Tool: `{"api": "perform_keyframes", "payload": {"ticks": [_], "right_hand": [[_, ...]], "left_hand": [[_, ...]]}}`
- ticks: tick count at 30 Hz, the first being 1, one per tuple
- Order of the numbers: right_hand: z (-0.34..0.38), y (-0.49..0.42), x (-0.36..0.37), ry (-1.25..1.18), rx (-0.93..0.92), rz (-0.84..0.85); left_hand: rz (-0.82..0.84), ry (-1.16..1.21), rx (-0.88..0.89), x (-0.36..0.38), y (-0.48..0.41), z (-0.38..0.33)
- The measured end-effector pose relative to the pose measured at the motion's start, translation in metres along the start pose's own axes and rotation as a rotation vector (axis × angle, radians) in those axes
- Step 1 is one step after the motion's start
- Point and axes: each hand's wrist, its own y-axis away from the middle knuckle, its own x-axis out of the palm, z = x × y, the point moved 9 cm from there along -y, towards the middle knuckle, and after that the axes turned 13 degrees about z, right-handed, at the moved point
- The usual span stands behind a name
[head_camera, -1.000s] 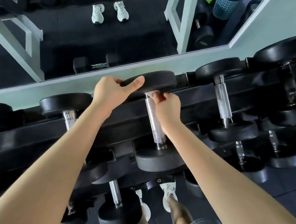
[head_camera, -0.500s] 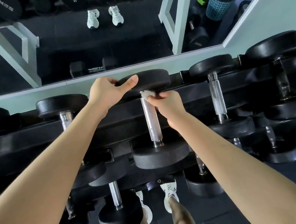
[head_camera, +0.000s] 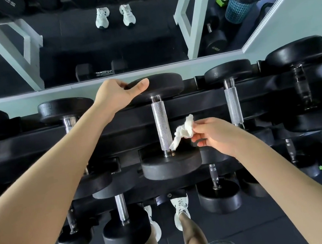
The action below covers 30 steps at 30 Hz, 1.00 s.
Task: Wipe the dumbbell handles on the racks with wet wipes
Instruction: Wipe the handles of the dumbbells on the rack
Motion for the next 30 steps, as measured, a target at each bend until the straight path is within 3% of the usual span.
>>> {"api": "perform_keyframes", "payload": {"ticks": [4, 7, 13, 18, 20, 26, 30], "right_hand": [[0.000, -0.018, 0.006, -0.015, 0.040, 0.013], [0.000, -0.026, 0.009, 0.070, 0.027, -0.155], [0.018, -0.015, 0.011, 0.272, -0.269, -0.436], [0.018, -0.012, 0.029, 0.519, -0.248, -0.444], [0.015, -0.020, 0.025, 0.443, -0.223, -0.439], [0.023, -0.037, 0.008, -0.109, -0.200, -0.285], [-0.009, -0.026, 0.023, 0.057, 0.038, -0.152]], "left_hand": [[-0.010, -0.004, 0.006, -0.001, -0.002, 0.002], [-0.014, 0.019, 0.017, 0.000, -0.003, 0.003], [-0.024, 0.023, 0.033, 0.000, -0.003, 0.004], [-0.034, 0.024, 0.024, 0.000, -0.002, 0.004], [-0.032, 0.022, 0.018, 0.000, -0.002, 0.003], [-0.039, 0.052, 0.012, 0.001, -0.002, 0.005], [-0.040, 0.098, 0.021, 0.002, -0.002, 0.007]]}}
